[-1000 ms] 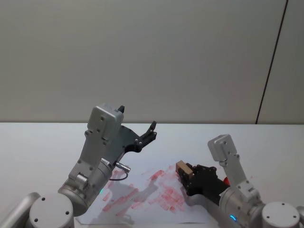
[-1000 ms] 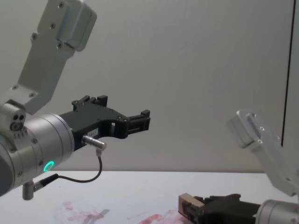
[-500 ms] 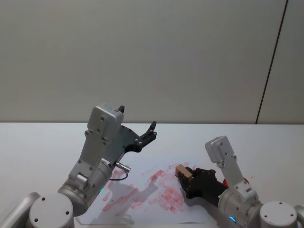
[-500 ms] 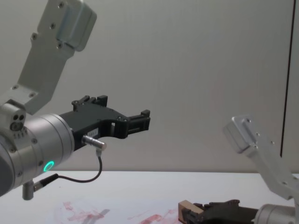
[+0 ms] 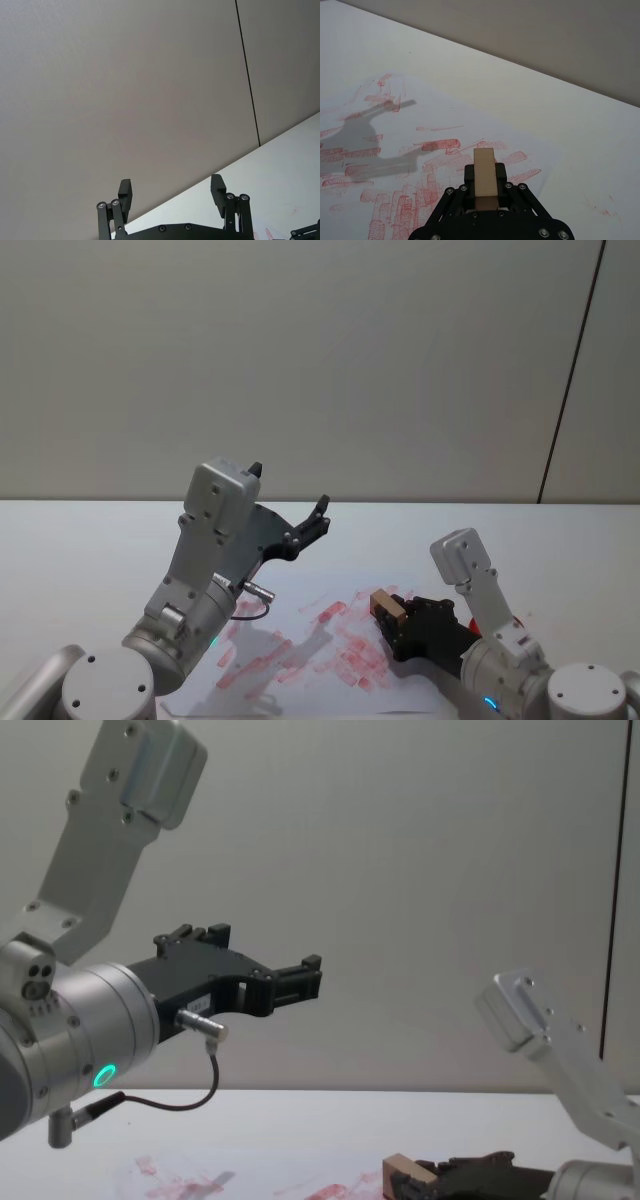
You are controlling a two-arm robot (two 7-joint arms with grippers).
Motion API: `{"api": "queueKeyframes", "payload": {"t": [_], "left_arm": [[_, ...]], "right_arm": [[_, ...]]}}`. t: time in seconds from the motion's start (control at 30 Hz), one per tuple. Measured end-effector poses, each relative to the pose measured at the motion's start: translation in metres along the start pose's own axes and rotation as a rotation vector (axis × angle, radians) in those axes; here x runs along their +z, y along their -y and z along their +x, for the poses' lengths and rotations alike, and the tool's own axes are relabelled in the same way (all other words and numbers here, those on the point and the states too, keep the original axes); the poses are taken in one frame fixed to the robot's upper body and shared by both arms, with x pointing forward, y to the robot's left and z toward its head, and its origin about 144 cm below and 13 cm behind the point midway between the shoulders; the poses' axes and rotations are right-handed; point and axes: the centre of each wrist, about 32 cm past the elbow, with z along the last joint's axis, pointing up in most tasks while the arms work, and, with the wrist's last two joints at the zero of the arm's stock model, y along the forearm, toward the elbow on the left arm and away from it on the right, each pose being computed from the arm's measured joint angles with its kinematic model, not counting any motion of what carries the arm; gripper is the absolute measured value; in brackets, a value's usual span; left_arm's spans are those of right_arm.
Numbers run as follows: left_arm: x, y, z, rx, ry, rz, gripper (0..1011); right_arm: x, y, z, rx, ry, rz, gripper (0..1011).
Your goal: Use the one hand to pick up the stamp and affix it onto the A4 paper.
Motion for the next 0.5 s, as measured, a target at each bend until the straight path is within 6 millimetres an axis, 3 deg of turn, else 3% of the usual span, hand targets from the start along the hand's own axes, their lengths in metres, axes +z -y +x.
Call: {"api": "queueKeyframes", "payload": {"t": [0.5], "left_arm": [[0.0000, 0.0000, 0.0000, 0.000, 0.000, 0.000, 1002]], "right_arm": [[-0.0016, 0.0043, -0.0014, 0.002, -0.023, 0.027, 217]]}}
